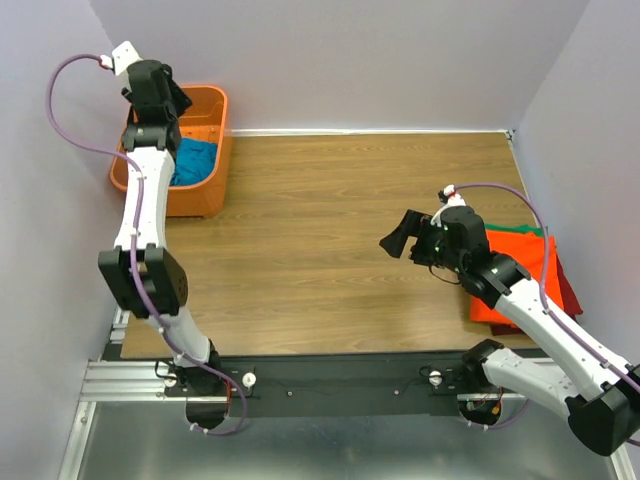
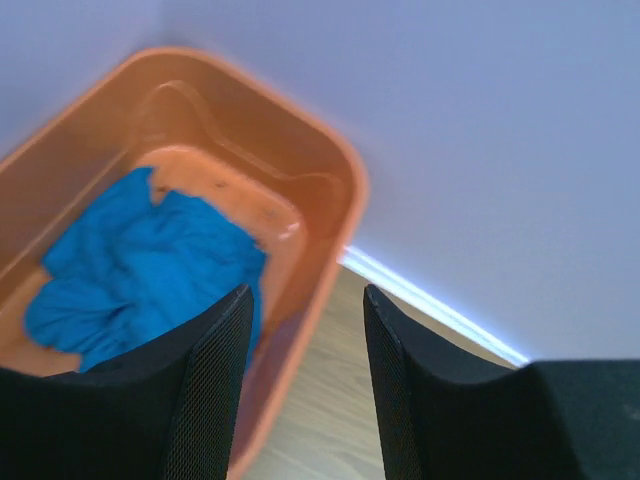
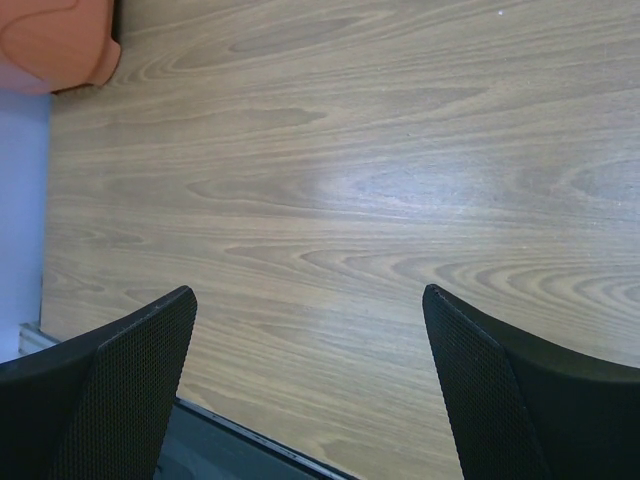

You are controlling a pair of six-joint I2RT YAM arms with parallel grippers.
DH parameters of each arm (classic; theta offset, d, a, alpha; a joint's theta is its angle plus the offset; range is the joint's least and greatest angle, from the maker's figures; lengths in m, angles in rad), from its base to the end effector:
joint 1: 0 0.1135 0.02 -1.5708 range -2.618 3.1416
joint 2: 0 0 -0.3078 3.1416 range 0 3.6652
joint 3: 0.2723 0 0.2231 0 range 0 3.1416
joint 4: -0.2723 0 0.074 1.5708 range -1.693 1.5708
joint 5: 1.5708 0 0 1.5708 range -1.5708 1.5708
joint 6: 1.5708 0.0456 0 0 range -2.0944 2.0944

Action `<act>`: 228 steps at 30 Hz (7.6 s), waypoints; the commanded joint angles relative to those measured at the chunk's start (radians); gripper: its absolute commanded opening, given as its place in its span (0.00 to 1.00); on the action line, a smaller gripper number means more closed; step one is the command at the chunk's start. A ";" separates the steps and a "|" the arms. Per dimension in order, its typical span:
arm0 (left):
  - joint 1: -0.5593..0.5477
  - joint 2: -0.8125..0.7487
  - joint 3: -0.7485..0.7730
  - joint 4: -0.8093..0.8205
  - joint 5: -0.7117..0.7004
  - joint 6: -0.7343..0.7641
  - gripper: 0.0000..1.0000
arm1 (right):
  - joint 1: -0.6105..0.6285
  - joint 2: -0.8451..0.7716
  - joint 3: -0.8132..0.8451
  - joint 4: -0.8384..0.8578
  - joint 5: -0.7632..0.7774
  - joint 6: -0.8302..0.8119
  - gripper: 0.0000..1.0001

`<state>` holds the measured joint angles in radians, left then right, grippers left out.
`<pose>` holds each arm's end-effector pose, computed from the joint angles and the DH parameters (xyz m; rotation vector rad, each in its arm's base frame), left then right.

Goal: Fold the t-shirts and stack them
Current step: Grab the tshirt from the pile, then move the tshirt to the center of the board, then flatten the tshirt out

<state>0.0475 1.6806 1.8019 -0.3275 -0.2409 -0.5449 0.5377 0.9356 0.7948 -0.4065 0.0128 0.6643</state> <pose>0.3746 0.0287 0.4808 -0.6811 1.6372 -0.1459 0.1383 0.0818 0.3283 0.1470 2.1935 0.6866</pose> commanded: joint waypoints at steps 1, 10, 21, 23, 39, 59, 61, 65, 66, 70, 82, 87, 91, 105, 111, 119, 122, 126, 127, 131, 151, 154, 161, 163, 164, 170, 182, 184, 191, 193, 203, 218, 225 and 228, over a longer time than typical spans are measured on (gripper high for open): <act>0.072 0.195 0.155 -0.175 -0.078 0.016 0.56 | 0.005 0.008 -0.012 -0.020 -0.007 -0.019 1.00; 0.106 0.504 0.438 -0.387 -0.069 0.134 0.54 | 0.005 0.020 -0.017 -0.026 -0.007 -0.026 1.00; 0.112 0.634 0.435 -0.473 -0.040 0.272 0.54 | 0.005 0.038 -0.022 -0.029 -0.040 -0.029 1.00; 0.112 0.648 0.415 -0.466 -0.043 0.273 0.54 | 0.005 0.045 -0.020 -0.029 -0.045 -0.028 1.00; 0.111 0.732 0.303 -0.412 -0.035 0.263 0.54 | 0.005 0.057 -0.012 -0.029 -0.043 -0.026 1.00; 0.111 0.572 0.254 -0.299 0.060 0.247 0.00 | 0.005 0.045 -0.014 -0.028 -0.050 -0.028 1.00; 0.111 0.539 0.251 -0.277 0.081 0.241 0.00 | 0.005 0.045 -0.014 -0.029 -0.051 -0.028 1.00; 0.111 0.499 0.246 -0.216 0.106 0.229 0.00 | 0.005 0.040 -0.019 -0.029 -0.045 -0.026 1.00; 0.111 0.493 0.240 -0.205 0.114 0.226 0.00 | 0.005 0.039 -0.019 -0.029 -0.047 -0.026 1.00; 0.112 0.459 0.220 -0.156 0.127 0.214 0.00 | 0.005 0.032 -0.023 -0.029 -0.043 -0.028 1.00; 0.111 0.309 0.189 -0.050 0.126 0.195 0.00 | 0.005 0.035 -0.029 -0.029 -0.034 -0.029 1.00; 0.111 0.245 0.244 -0.033 0.169 0.214 0.00 | 0.005 0.037 -0.025 -0.029 -0.033 -0.051 1.00; 0.111 0.168 0.287 -0.013 0.202 0.214 0.00 | 0.005 0.029 -0.022 -0.026 -0.048 -0.068 1.00; -0.004 -0.131 0.295 0.229 0.362 0.267 0.00 | 0.005 0.040 0.006 -0.014 0.022 -0.089 1.00; -0.127 -0.239 0.284 0.323 0.348 0.287 0.00 | 0.005 0.043 0.012 -0.011 0.049 -0.088 1.00; -0.399 -0.309 0.044 0.392 0.249 0.309 0.00 | 0.007 0.003 0.020 -0.011 0.092 -0.081 1.00; -0.461 -0.286 -0.090 0.436 0.215 0.287 0.00 | 0.005 -0.023 0.020 -0.009 0.105 -0.089 1.00; -0.543 -0.187 -0.205 0.464 0.236 0.231 0.28 | 0.005 -0.032 0.020 -0.011 0.141 -0.092 1.00; -0.570 -0.159 -0.231 0.466 0.282 0.218 0.33 | 0.005 -0.029 0.020 -0.009 0.147 -0.091 1.00; -0.598 -0.046 -0.252 0.444 0.310 0.136 0.37 | 0.005 0.002 0.006 0.012 0.135 -0.098 0.99; -0.574 -0.410 -0.900 0.143 0.043 -0.145 0.38 | 0.071 0.390 -0.121 0.205 0.253 -0.101 0.82; -0.572 -0.444 -1.022 0.143 0.040 -0.207 0.39 | 0.076 0.439 -0.120 0.224 0.243 -0.094 0.80; -0.572 -0.450 -1.127 0.142 0.031 -0.311 0.47 | 0.082 0.502 -0.103 0.238 0.262 -0.074 0.80; -0.572 -0.455 -1.141 0.137 0.028 -0.331 0.49 | 0.084 0.506 -0.101 0.238 0.260 -0.068 0.80; -0.572 -0.464 -1.154 0.139 0.023 -0.342 0.49 | 0.082 0.508 -0.101 0.238 0.260 -0.066 0.80; -0.572 -0.470 -1.188 0.151 0.005 -0.354 0.51 | 0.082 0.509 -0.101 0.241 0.263 -0.061 0.80; -0.572 -0.320 -1.124 0.186 -0.098 -0.352 0.51 | 0.082 0.517 -0.083 0.245 0.251 -0.052 0.76; -0.572 -0.292 -1.104 0.197 -0.116 -0.348 0.51 | 0.084 0.517 -0.080 0.247 0.243 -0.051 0.76; -0.572 -0.076 -0.963 0.205 -0.144 -0.342 0.33 | 0.084 0.510 -0.080 0.247 0.227 -0.057 0.50; -0.571 -0.020 -0.906 0.205 -0.158 -0.334 0.23 | 0.082 0.497 -0.082 0.245 0.219 -0.057 0.39; -0.532 0.033 -0.604 0.084 -0.235 -0.242 0.00 | 0.082 0.321 0.039 0.074 0.318 -0.045 0.04; -0.423 -0.177 -0.328 0.040 -0.230 -0.055 0.00 | 0.081 0.065 0.491 -0.114 0.558 -0.066 0.01; -0.393 -0.093 -0.204 0.113 -0.097 0.045 0.00 | 0.081 0.075 0.569 -0.114 0.693 -0.109 0.01; -0.391 0.078 -0.053 0.061 0.023 0.095 0.00 | 0.079 0.132 0.596 -0.112 0.797 -0.137 0.01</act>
<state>-0.3481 1.5768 1.6146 -0.2428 -0.3660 -0.5415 0.6144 1.0187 1.3506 -0.4824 0.6476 0.5713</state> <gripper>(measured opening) 0.009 0.012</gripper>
